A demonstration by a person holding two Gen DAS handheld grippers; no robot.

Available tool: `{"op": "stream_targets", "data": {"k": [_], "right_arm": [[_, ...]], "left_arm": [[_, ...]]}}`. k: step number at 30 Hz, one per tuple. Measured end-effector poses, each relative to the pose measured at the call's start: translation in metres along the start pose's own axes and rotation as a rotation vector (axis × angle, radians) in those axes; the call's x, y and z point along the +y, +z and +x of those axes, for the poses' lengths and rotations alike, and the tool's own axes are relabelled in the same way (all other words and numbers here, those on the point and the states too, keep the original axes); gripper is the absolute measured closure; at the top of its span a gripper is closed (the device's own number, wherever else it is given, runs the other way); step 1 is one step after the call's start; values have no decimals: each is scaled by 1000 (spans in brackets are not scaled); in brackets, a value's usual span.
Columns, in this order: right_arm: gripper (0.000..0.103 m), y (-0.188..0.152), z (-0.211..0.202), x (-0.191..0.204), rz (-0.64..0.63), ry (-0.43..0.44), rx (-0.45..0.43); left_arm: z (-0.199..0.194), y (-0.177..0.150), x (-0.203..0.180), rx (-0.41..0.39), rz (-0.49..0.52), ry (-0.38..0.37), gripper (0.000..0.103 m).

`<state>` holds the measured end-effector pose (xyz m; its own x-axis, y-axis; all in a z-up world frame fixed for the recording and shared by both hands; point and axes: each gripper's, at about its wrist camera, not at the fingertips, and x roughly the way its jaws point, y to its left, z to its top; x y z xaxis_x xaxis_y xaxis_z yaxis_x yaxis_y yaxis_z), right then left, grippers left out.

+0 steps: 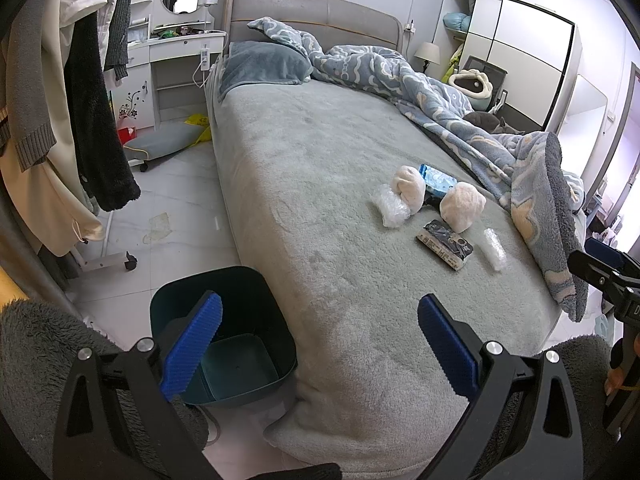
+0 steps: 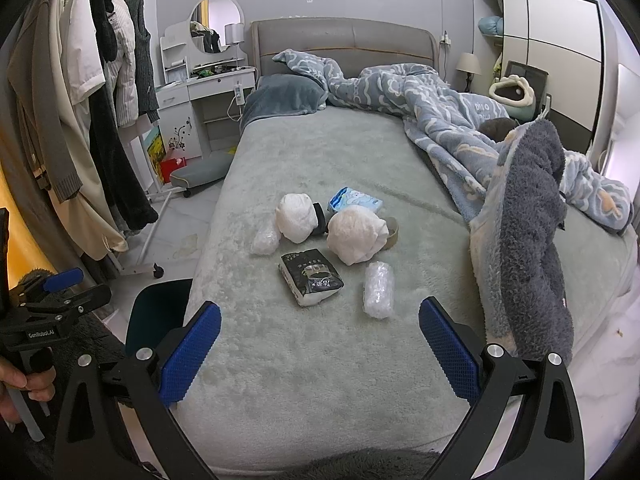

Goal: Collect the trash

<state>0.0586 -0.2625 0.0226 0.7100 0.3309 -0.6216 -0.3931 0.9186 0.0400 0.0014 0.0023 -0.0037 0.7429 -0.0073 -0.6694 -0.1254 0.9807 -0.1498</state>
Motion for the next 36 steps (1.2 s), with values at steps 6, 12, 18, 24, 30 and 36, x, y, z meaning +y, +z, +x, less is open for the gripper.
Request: {"op": "stream_targets", "data": {"k": [6, 12, 18, 24, 30, 36], "right_arm": [[3, 0, 0, 0, 1, 0, 0], [3, 0, 1, -1, 2, 1, 2], [3, 2, 1, -1, 4, 2, 3], [3, -2, 2, 0, 3, 2, 3], [3, -1, 2, 0, 4, 1, 4], [3, -7, 4, 3, -8, -9, 8]], "left_arm": [[0, 0, 0, 1, 0, -1, 3], [1, -1, -1, 3, -2, 2, 3], [2, -4, -2, 7, -4, 1, 3], [2, -4, -1, 9, -5, -1, 3], [3, -4, -1, 9, -5, -1, 3], [3, -6, -1, 8, -4, -10, 3]]}}
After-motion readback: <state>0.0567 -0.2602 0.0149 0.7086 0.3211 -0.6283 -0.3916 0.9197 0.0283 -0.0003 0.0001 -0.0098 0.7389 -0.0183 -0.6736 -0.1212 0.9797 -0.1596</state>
